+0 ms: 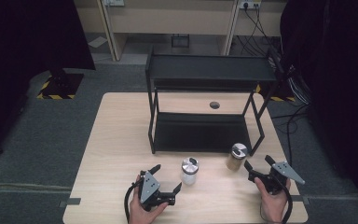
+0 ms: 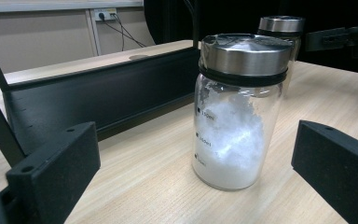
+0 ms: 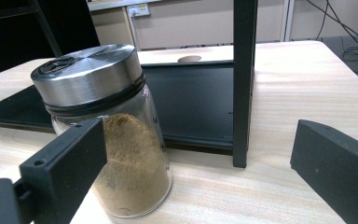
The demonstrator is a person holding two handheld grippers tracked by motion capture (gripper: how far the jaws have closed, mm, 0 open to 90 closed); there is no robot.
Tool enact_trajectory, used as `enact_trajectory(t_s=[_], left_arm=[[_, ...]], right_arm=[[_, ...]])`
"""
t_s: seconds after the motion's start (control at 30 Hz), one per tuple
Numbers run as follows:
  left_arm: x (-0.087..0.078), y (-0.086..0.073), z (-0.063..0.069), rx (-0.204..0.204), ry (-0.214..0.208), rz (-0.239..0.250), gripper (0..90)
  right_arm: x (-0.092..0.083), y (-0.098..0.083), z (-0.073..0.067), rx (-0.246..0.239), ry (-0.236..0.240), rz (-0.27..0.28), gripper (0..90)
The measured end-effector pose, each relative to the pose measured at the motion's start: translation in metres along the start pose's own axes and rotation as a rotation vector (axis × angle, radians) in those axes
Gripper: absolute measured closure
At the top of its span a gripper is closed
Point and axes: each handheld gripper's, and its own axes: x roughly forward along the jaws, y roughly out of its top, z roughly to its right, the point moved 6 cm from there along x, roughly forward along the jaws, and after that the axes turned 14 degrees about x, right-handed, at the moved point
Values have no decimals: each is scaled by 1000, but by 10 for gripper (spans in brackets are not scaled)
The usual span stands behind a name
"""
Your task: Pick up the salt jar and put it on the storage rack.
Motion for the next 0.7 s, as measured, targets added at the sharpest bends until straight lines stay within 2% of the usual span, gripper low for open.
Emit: enact_trajectory(t_s=[0.7], left_arm=[[3, 2, 1, 10, -23, -11, 3]], right_arm=[[-1, 0, 1, 8, 2, 5, 36]])
